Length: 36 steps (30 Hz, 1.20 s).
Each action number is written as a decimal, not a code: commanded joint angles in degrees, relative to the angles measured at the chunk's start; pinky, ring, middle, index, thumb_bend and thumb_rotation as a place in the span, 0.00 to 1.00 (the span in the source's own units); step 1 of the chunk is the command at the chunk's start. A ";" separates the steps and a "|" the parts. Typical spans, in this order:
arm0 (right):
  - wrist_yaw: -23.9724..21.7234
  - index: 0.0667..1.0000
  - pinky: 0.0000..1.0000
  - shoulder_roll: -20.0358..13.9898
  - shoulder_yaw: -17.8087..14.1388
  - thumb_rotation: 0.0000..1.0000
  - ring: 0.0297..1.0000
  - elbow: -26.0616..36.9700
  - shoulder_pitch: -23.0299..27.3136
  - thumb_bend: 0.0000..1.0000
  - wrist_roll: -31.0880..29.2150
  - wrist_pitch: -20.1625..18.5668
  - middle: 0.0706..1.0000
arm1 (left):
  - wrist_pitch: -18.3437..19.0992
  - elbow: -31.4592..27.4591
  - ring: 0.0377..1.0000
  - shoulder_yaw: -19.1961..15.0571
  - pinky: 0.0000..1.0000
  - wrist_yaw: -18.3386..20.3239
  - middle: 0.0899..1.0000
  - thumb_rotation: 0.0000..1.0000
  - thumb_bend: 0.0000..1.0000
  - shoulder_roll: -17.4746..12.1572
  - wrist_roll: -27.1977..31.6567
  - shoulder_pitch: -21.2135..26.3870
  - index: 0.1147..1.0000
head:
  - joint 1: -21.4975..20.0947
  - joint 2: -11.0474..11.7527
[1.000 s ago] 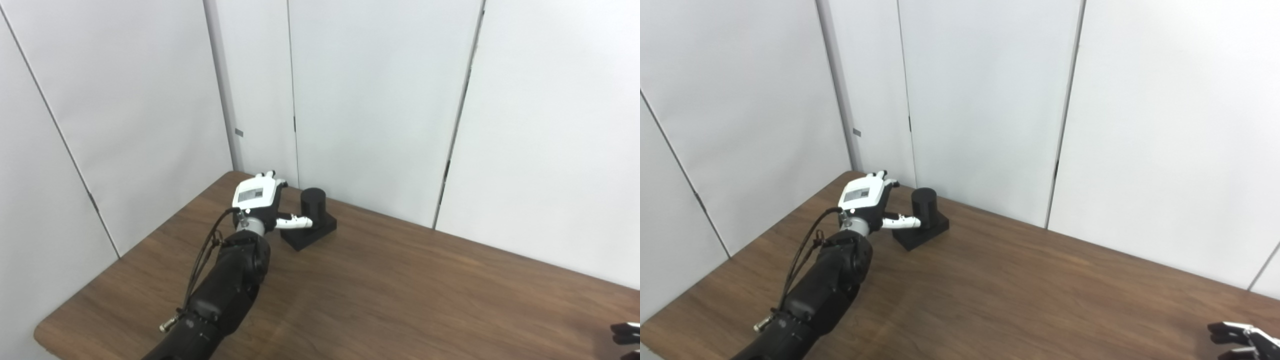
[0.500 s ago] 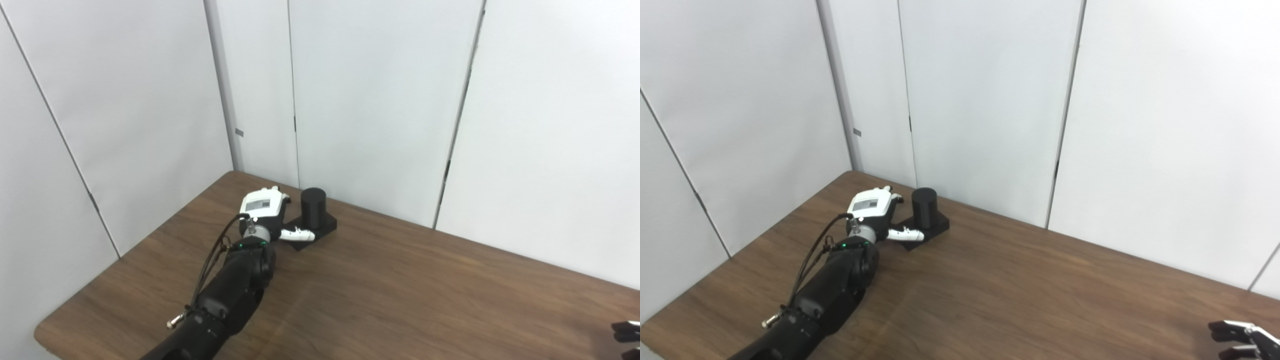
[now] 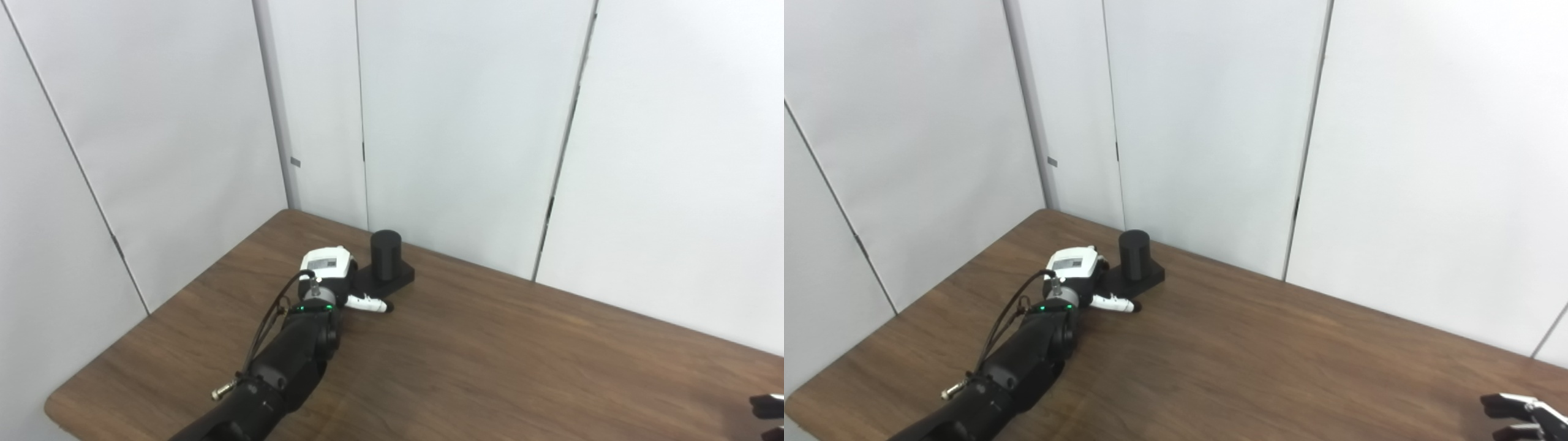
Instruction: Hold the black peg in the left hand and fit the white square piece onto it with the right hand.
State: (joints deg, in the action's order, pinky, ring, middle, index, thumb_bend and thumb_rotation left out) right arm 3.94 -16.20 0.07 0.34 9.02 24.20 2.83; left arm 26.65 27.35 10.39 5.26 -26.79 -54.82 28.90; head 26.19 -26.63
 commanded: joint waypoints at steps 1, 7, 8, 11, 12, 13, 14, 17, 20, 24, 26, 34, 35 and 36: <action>0.87 0.60 0.34 -0.47 -0.61 0.11 0.51 2.47 1.50 0.67 0.10 1.01 0.60 | 0.09 0.02 1.00 0.82 0.97 -1.28 1.00 0.61 1.00 -1.48 0.25 2.21 0.79 | -0.14 0.00; 0.36 0.60 0.35 -0.38 -0.69 0.12 0.52 3.52 1.35 0.66 -0.19 0.05 0.61 | -0.76 1.63 1.00 2.66 0.97 -0.38 1.00 0.53 0.97 -2.62 2.15 1.81 0.70 | -0.22 -0.09; 0.33 0.61 0.35 -0.38 -0.69 0.11 0.52 3.61 1.32 0.66 -0.20 -0.02 0.62 | -1.27 2.06 1.00 3.11 0.95 -0.46 0.99 0.52 0.96 -2.92 2.42 1.80 0.68 | -0.22 -0.09; 0.22 0.61 0.35 -0.44 -0.74 0.10 0.52 3.99 1.23 0.65 -0.18 -0.15 0.62 | -5.05 1.72 0.98 3.38 0.91 -0.43 0.93 0.38 0.85 -4.06 5.35 1.12 0.62 | -0.34 -0.44; 0.23 0.61 0.35 -0.46 -0.74 0.10 0.52 4.03 1.22 0.65 -0.09 -0.12 0.62 | -6.20 1.53 0.95 3.36 0.89 -0.63 0.89 0.29 0.83 -4.32 6.26 0.90 0.57 | -0.37 -0.43; 0.24 0.61 0.35 -0.48 -0.75 0.09 0.52 4.00 1.22 0.65 -0.06 -0.05 0.62 | -6.89 1.30 0.93 3.44 0.88 -0.87 0.87 0.18 0.68 -4.50 6.81 0.72 0.50 | -0.37 -0.43; 0.24 0.61 0.36 -0.49 -0.75 0.09 0.52 3.98 1.21 0.65 -0.06 0.02 0.61 | -7.21 1.15 0.92 3.61 0.86 -1.06 0.85 0.13 0.60 -4.61 7.13 0.63 0.46 | -0.37 -0.43; 0.30 0.61 0.36 -0.50 -0.78 0.07 0.53 3.90 1.22 0.64 -0.10 0.27 0.62 | -8.02 0.80 0.89 4.41 0.84 -1.09 0.84 0.07 0.53 -4.89 7.75 0.51 0.42 | -0.37 -0.43; 0.59 0.61 0.38 -0.53 -0.81 0.06 0.53 3.34 1.37 0.64 -0.27 1.08 0.62 | -8.50 0.68 0.88 5.57 0.85 0.04 0.83 0.06 0.52 -5.43 8.23 0.68 0.42 | -0.51 -0.59; 0.22 0.60 0.38 -0.31 -0.72 0.09 0.54 3.88 1.50 0.62 -0.01 -0.19 0.63 | -8.32 -0.93 0.86 7.15 0.87 1.44 0.82 0.06 0.52 -5.80 8.81 0.44 0.42 | -1.00 -0.69; 0.16 0.60 0.38 -0.24 -0.68 0.09 0.54 4.05 1.53 0.62 -0.02 -0.35 0.63 | -8.39 -1.97 0.87 7.63 0.90 1.98 0.82 0.06 0.52 -5.73 9.12 0.06 0.42 | -1.20 -0.71; 0.95 0.61 0.41 0.42 -0.49 0.01 0.54 4.32 1.78 0.63 0.52 0.25 0.63 | -23.12 -5.70 0.82 8.69 0.80 -1.43 0.79 0.06 0.52 -6.41 14.15 -2.92 0.42 | -4.84 -2.59; 1.00 0.61 0.42 0.52 -0.41 0.00 0.54 4.47 1.80 0.63 0.75 0.24 0.63 | -25.35 -5.47 0.82 8.68 0.80 -2.21 0.79 0.06 0.52 -6.49 14.72 -3.14 0.42 | -5.40 -2.81; 0.94 0.61 0.43 0.68 -0.32 0.00 0.54 4.81 1.79 0.64 0.93 0.08 0.63 | -27.80 -5.30 0.82 8.83 0.80 -2.78 0.79 0.06 0.52 -6.66 15.15 -3.33 0.42 | -6.50 -3.26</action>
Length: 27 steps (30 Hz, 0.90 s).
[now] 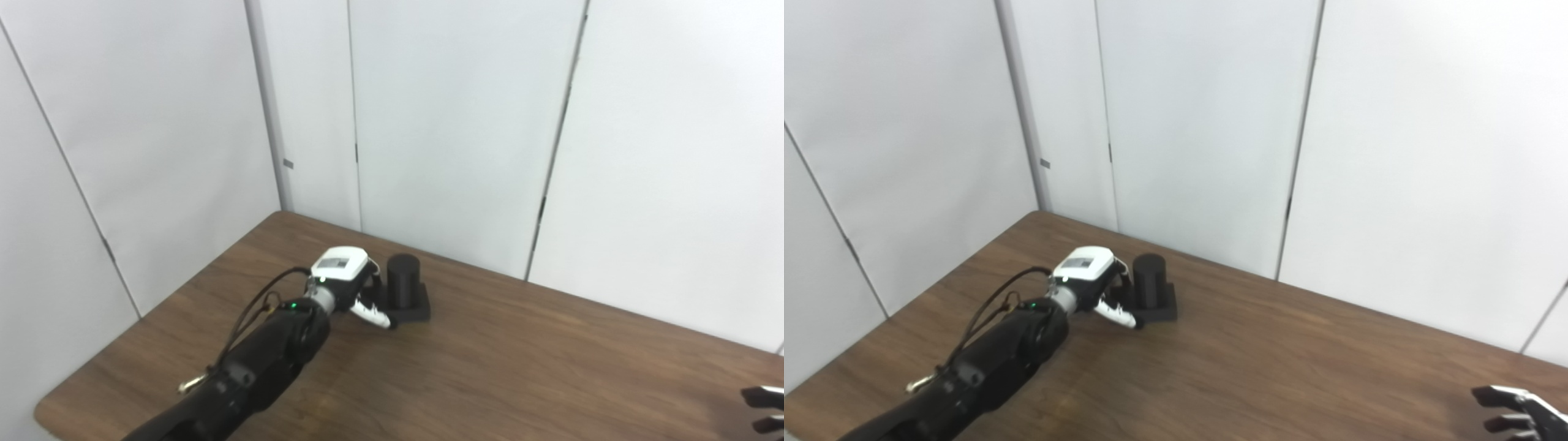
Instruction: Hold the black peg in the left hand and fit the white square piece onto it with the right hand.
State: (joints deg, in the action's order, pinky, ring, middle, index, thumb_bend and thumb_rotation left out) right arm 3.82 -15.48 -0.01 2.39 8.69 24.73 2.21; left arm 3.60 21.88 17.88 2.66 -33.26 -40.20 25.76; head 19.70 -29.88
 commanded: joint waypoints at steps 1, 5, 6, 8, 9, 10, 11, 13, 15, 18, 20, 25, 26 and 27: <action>0.93 0.61 0.43 0.18 -0.15 0.00 0.55 3.26 2.09 0.64 0.64 0.31 0.63 | -6.60 0.02 0.82 1.75 0.80 -0.26 0.79 0.06 0.52 -0.51 0.50 -0.34 0.42 | -1.20 -0.47; -1.26 0.64 0.51 1.12 -0.05 0.00 0.59 5.46 2.01 0.64 -1.09 -1.95 0.66 | -9.90 -1.43 0.84 3.06 0.83 -0.55 0.80 0.08 0.52 -0.45 -0.69 -1.10 0.42 | -4.70 -1.82; -1.74 0.65 0.52 1.22 0.00 0.00 0.60 5.83 2.03 0.64 -1.45 -2.32 0.67 | -10.69 -1.67 0.84 3.39 0.82 -0.61 0.80 0.08 0.52 -0.28 -0.73 -1.23 0.43 | -5.72 -2.13; -2.15 0.66 0.53 1.29 0.09 0.00 0.61 6.15 2.07 0.65 -1.30 -2.86 0.68 | -12.49 -2.04 0.84 4.26 0.81 -0.87 0.81 0.08 0.52 0.16 -1.12 -1.38 0.42 | -7.20 -2.75; -2.21 0.66 0.54 1.34 0.14 0.00 0.61 6.14 2.10 0.65 -1.10 -2.93 0.68 | -12.99 -2.50 0.85 4.64 0.82 -0.50 0.81 0.08 0.52 0.30 -1.10 -1.46 0.42 | -8.70 -3.27; -2.13 0.66 0.55 1.35 0.26 0.00 0.61 6.01 2.13 0.65 -0.86 -2.74 0.68 | -13.22 -2.95 0.85 4.85 0.82 -0.22 0.82 0.08 0.52 0.47 -1.00 -1.58 0.42 | -9.62 -3.53; -2.07 0.66 0.55 1.39 0.38 0.00 0.61 5.96 2.14 0.66 -0.64 -2.74 0.67 | -13.20 -3.51 0.85 5.00 0.82 0.25 0.82 0.08 0.52 0.70 -0.81 -1.72 0.42 | -10.62 -3.77; -1.85 0.66 0.56 1.57 0.64 0.00 0.62 5.68 2.18 0.66 0.01 -3.05 0.67 | -12.70 -5.59 0.86 5.58 0.83 1.95 0.83 0.08 0.52 1.33 -0.38 -2.10 0.42 | -12.59 -4.35; -1.60 0.67 0.58 1.85 0.88 0.00 0.63 5.35 2.27 0.65 0.53 -3.37 0.68 | -12.91 -7.08 0.87 6.09 0.85 3.05 0.83 0.08 0.52 1.94 -0.27 -2.43 0.42 | -14.22 -4.85; -1.04 0.67 0.59 2.41 1.34 0.01 0.62 4.62 2.60 0.65 1.30 -3.10 0.67 | -13.59 -8.20 0.86 7.00 0.84 3.82 0.83 0.08 0.52 2.76 -0.82 -2.70 0.42 | -16.99 -5.61; -0.73 0.67 0.58 2.83 1.46 0.02 0.62 4.06 2.82 0.65 1.45 -2.67 0.67 | -13.39 -9.00 0.87 7.68 0.84 4.37 0.83 0.08 0.52 3.37 -1.49 -2.86 0.43 | -17.98 -5.97; -0.32 0.67 0.56 3.63 1.89 0.06 0.62 3.68 3.10 0.63 1.85 -2.37 0.69 | -14.82 -9.90 0.87 10.56 0.83 5.68 0.84 0.08 0.52 5.50 -2.05 -3.17 0.43 | -20.04 -6.58; -0.22 0.67 0.56 3.69 1.96 0.06 0.62 3.70 3.14 0.63 1.88 -2.21 0.69 | -14.83 -9.96 0.87 11.02 0.84 5.93 0.84 0.08 0.52 5.91 -2.11 -3.15 0.43 | -20.23 -6.63; -0.18 0.67 0.55 3.81 2.04 0.06 0.62 3.87 3.15 0.63 2.05 -2.48 0.69 | -14.89 -9.94 0.87 11.47 0.84 6.08 0.84 0.08 0.52 6.34 -2.32 -3.08 0.43 | -20.56 -6.74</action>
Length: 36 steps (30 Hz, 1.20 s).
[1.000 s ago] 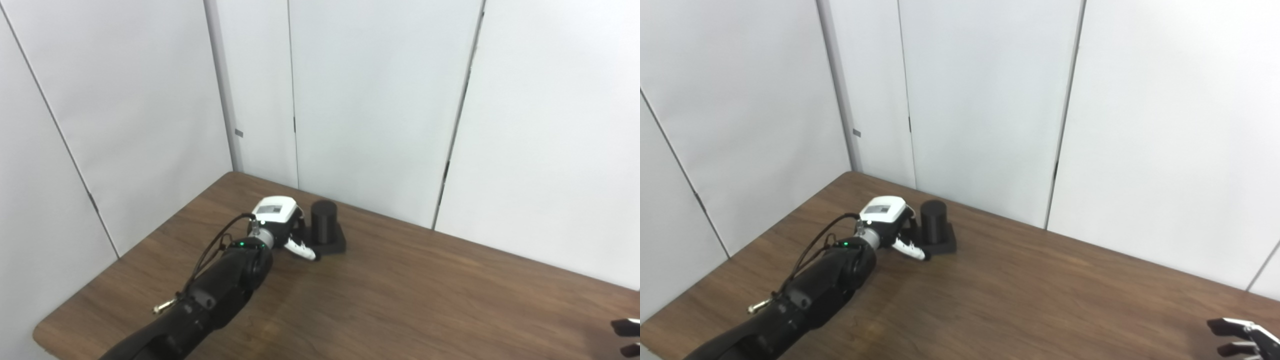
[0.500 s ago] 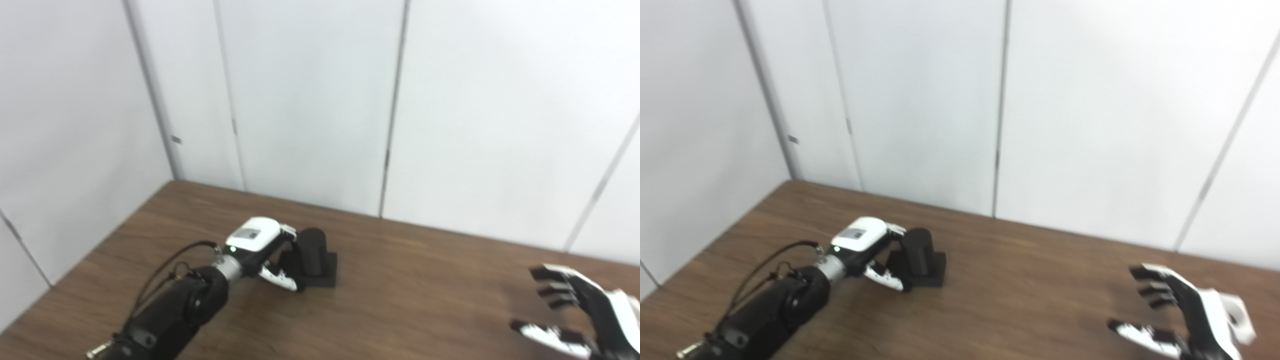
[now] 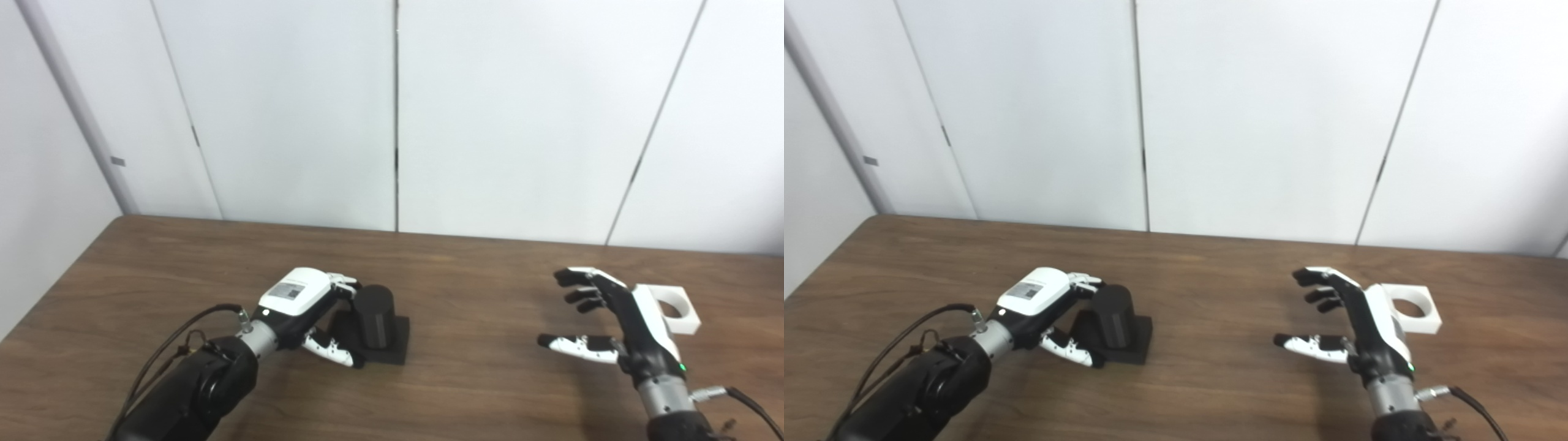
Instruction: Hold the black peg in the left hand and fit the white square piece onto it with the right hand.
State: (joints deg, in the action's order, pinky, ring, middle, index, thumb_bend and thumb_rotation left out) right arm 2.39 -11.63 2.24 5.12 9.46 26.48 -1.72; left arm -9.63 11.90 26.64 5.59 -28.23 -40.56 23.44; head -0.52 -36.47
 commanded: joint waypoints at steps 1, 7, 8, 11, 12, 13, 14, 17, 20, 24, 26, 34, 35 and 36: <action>1.20 0.67 0.56 0.15 -0.14 0.06 0.61 1.45 2.37 0.63 0.51 0.80 0.68 | -1.88 0.20 0.87 3.23 0.84 3.13 0.84 0.08 0.52 1.71 -2.34 -0.59 0.43 | -0.60 -0.21; 1.21 0.67 0.57 0.83 0.01 0.09 0.61 2.03 2.31 0.63 1.21 -0.46 0.67 | -3.40 1.61 0.86 5.54 0.82 3.06 0.83 0.08 0.52 4.03 -2.74 0.43 0.43 | -1.88 -0.51; 1.24 0.67 0.57 0.88 -0.02 0.09 0.61 1.99 2.32 0.63 1.23 -0.40 0.67 | -3.63 1.99 0.87 5.89 0.82 3.14 0.83 0.08 0.52 4.47 -2.82 0.64 0.43 | -1.88 -0.51; 1.35 0.67 0.58 1.13 -0.10 0.10 0.62 2.16 2.30 0.63 1.42 -0.54 0.67 | -3.99 3.33 0.87 7.18 0.83 3.56 0.84 0.08 0.52 5.85 -3.51 1.35 0.43 | -2.30 -0.66; 1.42 0.67 0.58 1.18 -0.11 0.09 0.62 2.16 2.32 0.63 1.49 -0.51 0.67 | -4.07 3.82 0.86 7.54 0.83 3.57 0.84 0.08 0.52 6.28 -3.76 1.52 0.43 | -2.30 -0.66; 1.54 0.67 0.57 1.20 -0.10 0.09 0.62 2.09 2.36 0.63 1.57 -0.36 0.67 | -4.04 4.19 0.86 7.84 0.83 3.63 0.84 0.08 0.52 6.62 -4.04 1.64 0.43 | -2.30 -0.66; 1.70 0.67 0.57 1.20 -0.08 0.09 0.61 1.96 2.42 0.63 1.65 -0.09 0.66 | -3.88 4.74 0.86 8.37 0.83 3.67 0.84 0.08 0.52 6.95 -4.79 1.82 0.43 | -2.30 -0.66; 1.67 0.66 0.56 1.02 0.04 0.09 0.61 1.83 2.61 0.64 1.55 0.24 0.66 | -3.19 5.93 0.87 9.82 0.83 4.24 0.85 0.08 0.52 7.41 -6.66 2.41 0.43 | -3.22 -0.58; 1.53 0.67 0.56 0.75 0.17 0.09 0.61 1.67 2.91 0.63 1.38 0.62 0.67 | -2.33 6.85 0.88 10.68 0.86 5.36 0.84 0.08 0.52 7.37 -7.30 3.03 0.43 | -4.10 -0.42; 0.17 0.67 0.54 -0.77 0.40 0.08 0.62 2.96 3.34 0.64 2.10 0.05 0.68 | -2.00 7.92 0.88 11.21 0.86 5.85 0.84 0.08 0.52 6.95 -7.43 3.64 0.42 | -7.40 -0.04; -1.35 0.67 0.55 -2.38 0.17 0.06 0.63 4.46 3.53 0.68 2.42 -0.73 0.69 | -2.32 8.25 0.88 11.28 0.87 5.77 0.84 0.08 0.52 6.67 -7.25 3.76 0.43 | -9.36 0.38; -16.36 0.71 0.62 -18.56 0.85 0.10 0.76 10.59 7.63 0.79 7.88 -6.14 0.79 | -5.62 10.23 0.86 10.85 0.86 3.13 0.83 0.07 0.52 5.23 -6.62 3.27 0.43 | -20.27 3.57; -17.56 0.71 0.62 -20.56 1.20 0.10 0.76 10.33 8.62 0.80 8.89 -6.12 0.80 | -5.92 10.31 0.86 10.67 0.85 2.98 0.83 0.07 0.52 4.98 -6.47 3.10 0.43 | -22.51 4.44; -18.30 0.71 0.63 -22.00 1.48 0.10 0.76 9.83 9.48 0.81 9.58 -5.95 0.80 | -6.23 10.43 0.86 10.52 0.85 2.86 0.83 0.07 0.52 4.75 -6.28 2.96 0.43 | -23.67 4.98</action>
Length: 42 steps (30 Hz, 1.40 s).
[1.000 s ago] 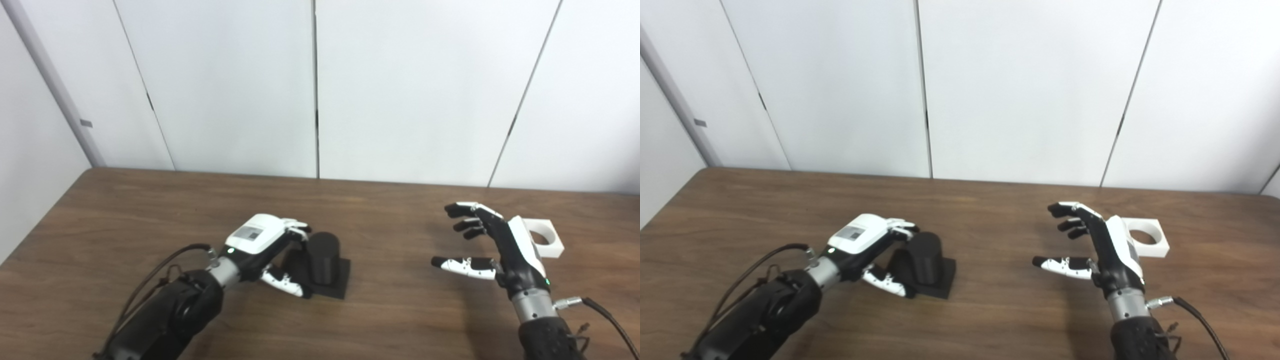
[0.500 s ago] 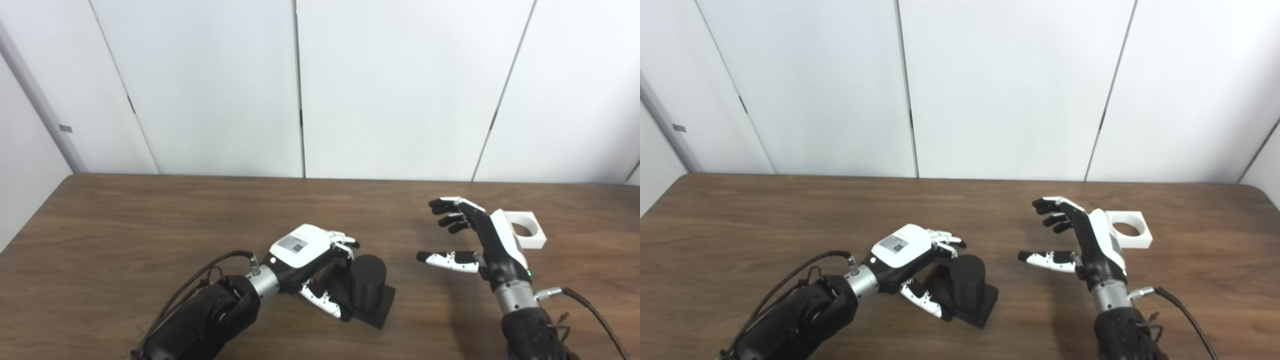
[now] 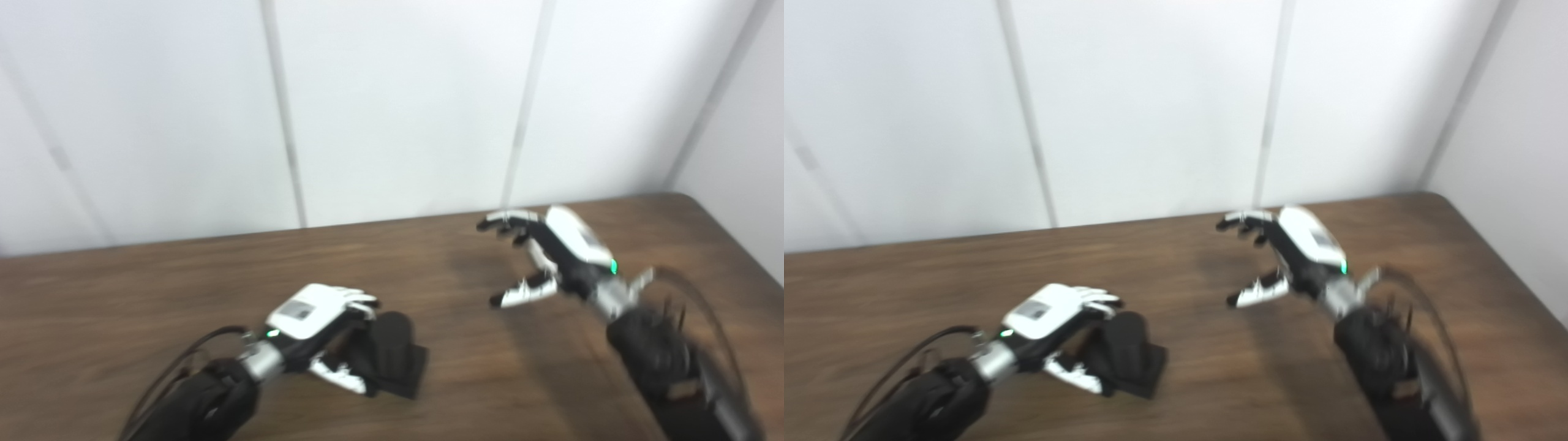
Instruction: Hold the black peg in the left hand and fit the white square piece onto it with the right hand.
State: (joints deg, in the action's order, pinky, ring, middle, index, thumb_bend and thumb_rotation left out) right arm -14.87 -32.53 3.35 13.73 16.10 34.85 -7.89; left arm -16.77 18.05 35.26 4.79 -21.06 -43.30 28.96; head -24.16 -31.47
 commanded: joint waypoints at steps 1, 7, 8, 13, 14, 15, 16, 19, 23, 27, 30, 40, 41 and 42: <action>-1.79 0.71 0.63 -2.57 0.54 0.11 0.76 0.58 3.71 0.81 1.73 0.44 0.80 | 0.70 4.22 0.86 1.76 0.85 3.62 0.83 0.07 0.52 -2.63 -3.34 -2.73 0.43 | -0.42 0.13; -10.26 0.74 0.71 -8.43 3.15 0.13 0.82 -2.15 9.92 0.83 7.95 -4.06 0.82 | -1.89 6.08 0.85 1.45 0.82 1.53 0.83 0.07 0.52 -3.87 -3.30 -2.94 0.43 | -5.67 2.68; -12.64 0.75 0.75 -9.34 3.89 0.15 0.84 -2.74 11.14 0.85 9.02 -5.15 0.84 | -2.22 6.16 0.85 1.43 0.82 1.30 0.83 0.07 0.52 -4.10 -3.26 -2.95 0.42 | -6.43 3.13; -20.56 0.80 0.89 -11.34 6.63 0.18 0.92 -6.24 15.52 0.92 11.50 -8.60 0.92 | -2.43 5.72 0.84 1.13 0.82 2.10 0.83 0.06 0.52 -4.87 -2.62 -3.13 0.42 | -8.45 4.18; -21.22 0.80 0.90 -11.46 7.13 0.18 0.93 -7.20 16.16 0.94 11.94 -8.87 0.92 | -2.54 5.86 0.84 1.15 0.82 2.09 0.83 0.06 0.52 -4.98 -2.65 -3.13 0.42 | -8.62 4.28; -21.60 0.81 0.90 -11.52 7.55 0.19 0.93 -8.09 16.63 0.94 12.39 -8.91 0.93 | -2.75 6.03 0.84 1.19 0.82 2.00 0.83 0.06 0.52 -5.08 -2.66 -3.11 0.43 | -8.68 4.35; -21.88 0.81 0.90 -11.51 7.89 0.19 0.93 -9.01 17.02 0.95 12.81 -8.94 0.93 | -3.17 6.44 0.84 1.18 0.82 1.69 0.83 0.06 0.52 -5.11 -2.54 -3.08 0.43 | -8.69 4.42; -22.35 0.82 0.91 -11.42 8.91 0.19 0.94 -11.87 18.06 0.97 13.86 -9.21 0.94 | -3.72 7.10 0.84 1.23 0.82 0.89 0.83 0.07 0.52 -5.17 -2.69 -3.06 0.43 | -8.54 4.40; -21.91 0.83 0.90 -11.29 10.08 0.18 0.94 -14.79 18.76 0.97 15.47 -9.18 0.94 | -4.29 7.56 0.84 1.30 0.81 0.06 0.82 0.07 0.52 -5.10 -2.78 -3.10 0.42 | -7.67 4.31; -21.09 0.83 0.89 -10.55 10.78 0.19 0.92 -17.45 19.10 0.98 15.98 -8.88 0.93 | -3.47 6.74 0.84 1.47 0.82 1.21 0.83 0.07 0.52 -5.16 -2.71 -3.20 0.43 | -7.33 4.19; -19.99 0.83 0.87 -10.06 11.23 0.20 0.92 -19.32 19.09 0.99 15.91 -8.29 0.92 | -2.99 6.06 0.85 1.54 0.83 1.59 0.83 0.07 0.52 -5.15 -2.84 -3.35 0.43 | -7.18 4.12; -17.42 0.84 0.91 -7.83 12.71 0.18 0.92 -24.19 19.43 0.96 15.55 -8.05 0.92 | -2.24 4.24 0.83 1.67 0.80 1.71 0.81 0.07 0.52 -5.04 -2.96 -4.03 0.42 | -6.31 3.78; -16.97 0.84 0.91 -7.68 12.80 0.17 0.92 -24.56 19.41 0.95 15.48 -7.86 0.92 | -2.04 4.05 0.83 1.66 0.80 1.93 0.82 0.07 0.52 -5.03 -2.75 -4.08 0.42 | -6.31 3.78; -16.54 0.83 0.91 -7.51 12.89 0.17 0.92 -24.95 19.40 0.94 15.41 -7.68 0.91 | -1.92 3.92 0.83 1.58 0.80 2.17 0.82 0.07 0.52 -5.00 -2.41 -4.12 0.42 | -6.00 3.71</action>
State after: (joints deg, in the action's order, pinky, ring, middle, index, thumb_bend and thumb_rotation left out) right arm -33.42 -39.08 16.85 -11.47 32.35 50.17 -16.06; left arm -20.72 19.72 34.94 0.86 -22.73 -41.65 27.74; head -30.41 -27.69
